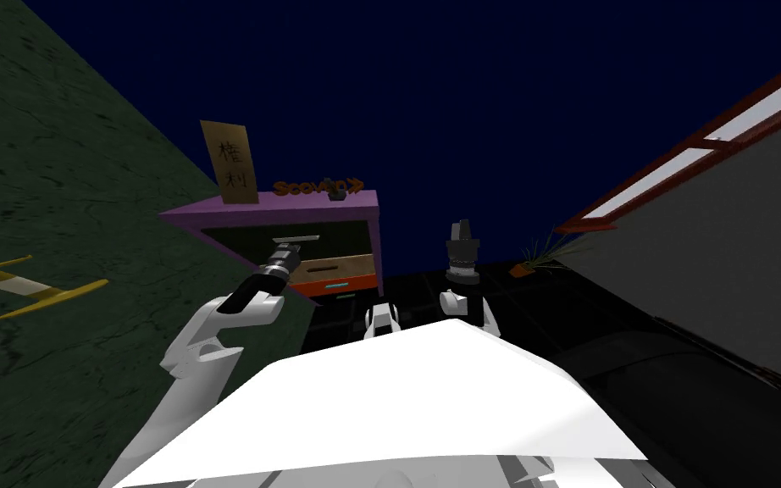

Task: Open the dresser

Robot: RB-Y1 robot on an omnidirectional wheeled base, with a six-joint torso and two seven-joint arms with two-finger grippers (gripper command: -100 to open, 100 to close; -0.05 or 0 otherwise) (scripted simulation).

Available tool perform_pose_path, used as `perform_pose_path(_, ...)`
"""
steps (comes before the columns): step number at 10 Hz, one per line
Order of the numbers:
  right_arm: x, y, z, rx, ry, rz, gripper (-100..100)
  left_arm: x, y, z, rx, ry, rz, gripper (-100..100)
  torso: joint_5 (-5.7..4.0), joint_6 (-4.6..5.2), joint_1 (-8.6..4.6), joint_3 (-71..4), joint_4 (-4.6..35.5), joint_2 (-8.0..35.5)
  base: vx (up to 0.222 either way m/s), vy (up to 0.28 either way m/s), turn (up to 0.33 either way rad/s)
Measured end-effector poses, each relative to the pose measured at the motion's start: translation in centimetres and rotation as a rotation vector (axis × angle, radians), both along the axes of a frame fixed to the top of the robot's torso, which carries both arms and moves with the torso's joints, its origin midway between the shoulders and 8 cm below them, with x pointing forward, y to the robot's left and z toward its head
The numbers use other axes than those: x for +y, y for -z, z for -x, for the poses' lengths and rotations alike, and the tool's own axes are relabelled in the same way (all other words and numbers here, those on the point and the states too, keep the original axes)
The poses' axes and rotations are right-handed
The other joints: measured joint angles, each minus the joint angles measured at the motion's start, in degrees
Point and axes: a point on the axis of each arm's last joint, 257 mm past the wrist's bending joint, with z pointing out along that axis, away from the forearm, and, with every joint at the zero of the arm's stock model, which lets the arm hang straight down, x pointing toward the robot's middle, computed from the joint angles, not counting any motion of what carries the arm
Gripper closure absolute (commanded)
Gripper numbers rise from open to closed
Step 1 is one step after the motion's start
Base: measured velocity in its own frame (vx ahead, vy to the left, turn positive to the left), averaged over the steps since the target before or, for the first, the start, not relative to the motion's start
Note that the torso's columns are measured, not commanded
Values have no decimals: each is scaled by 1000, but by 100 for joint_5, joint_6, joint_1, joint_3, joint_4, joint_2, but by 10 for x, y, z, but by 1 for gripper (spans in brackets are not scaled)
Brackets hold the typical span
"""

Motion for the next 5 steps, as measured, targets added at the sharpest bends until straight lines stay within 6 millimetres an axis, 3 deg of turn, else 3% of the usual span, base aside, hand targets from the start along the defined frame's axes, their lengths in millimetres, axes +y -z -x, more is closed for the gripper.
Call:
perform_pose_path(1,0,0,0,0,0,0,0,-12,-2,7,-2,18,4,100,-1,11,1,0,1,2,59,17,-60)
perform_pose_path(4,0,0,0,0,0,0,0,-45,-14,20,-20,78,17,100,0,8,1,-10,-4,-13,115,8,283)
perform_pose_path(5,0,0,0,0,0,0,0,-60,-10,30,-14,104,29,100,-2,1,-6,-8,-4,-13,106,-21,196)
